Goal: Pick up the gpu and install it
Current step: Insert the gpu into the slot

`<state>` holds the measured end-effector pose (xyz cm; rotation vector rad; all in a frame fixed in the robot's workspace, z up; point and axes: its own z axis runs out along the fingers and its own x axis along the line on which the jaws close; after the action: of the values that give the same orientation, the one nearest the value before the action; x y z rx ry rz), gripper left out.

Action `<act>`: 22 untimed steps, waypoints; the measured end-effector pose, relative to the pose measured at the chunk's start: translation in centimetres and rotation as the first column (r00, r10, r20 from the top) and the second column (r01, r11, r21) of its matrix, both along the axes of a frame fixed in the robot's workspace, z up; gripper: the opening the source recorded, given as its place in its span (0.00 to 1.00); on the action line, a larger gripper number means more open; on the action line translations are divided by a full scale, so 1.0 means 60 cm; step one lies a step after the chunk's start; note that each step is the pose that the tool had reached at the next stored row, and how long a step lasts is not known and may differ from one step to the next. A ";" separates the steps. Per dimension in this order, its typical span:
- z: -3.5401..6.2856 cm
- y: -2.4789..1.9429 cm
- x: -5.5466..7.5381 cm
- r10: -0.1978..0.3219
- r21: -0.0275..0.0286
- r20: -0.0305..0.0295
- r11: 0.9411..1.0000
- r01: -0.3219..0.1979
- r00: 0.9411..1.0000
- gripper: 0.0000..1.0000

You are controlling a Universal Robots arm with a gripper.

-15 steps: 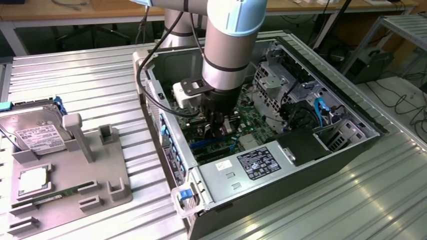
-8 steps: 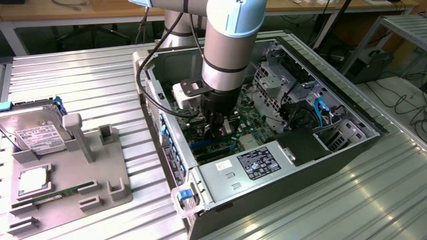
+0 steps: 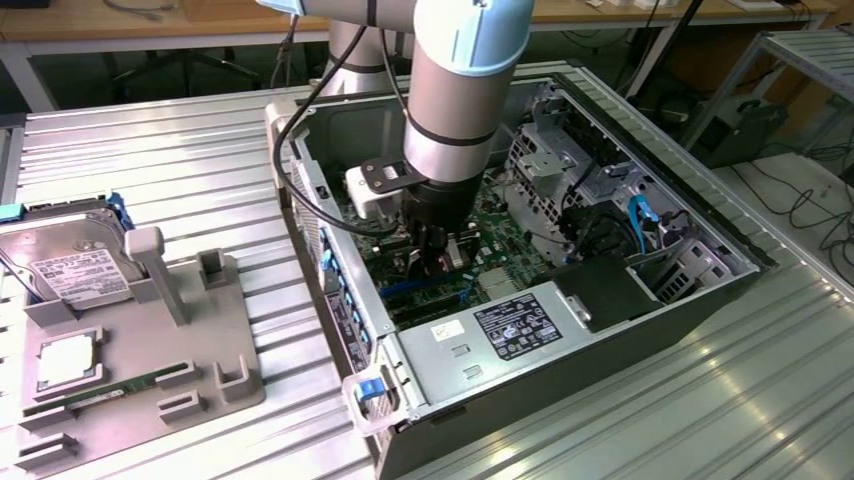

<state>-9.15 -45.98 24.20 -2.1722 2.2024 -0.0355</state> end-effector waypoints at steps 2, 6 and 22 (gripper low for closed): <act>0.000 -0.0001 0.001 -0.001 0.000 -0.001 1.000 0.001 1.000 0.28; -0.001 -0.0001 0.001 -0.002 0.000 -0.001 1.000 0.002 1.000 0.28; -0.006 0.0038 0.000 -0.006 0.000 -0.003 1.000 0.006 1.000 0.28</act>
<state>-9.17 -45.75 23.85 -2.1671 2.2107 -0.0324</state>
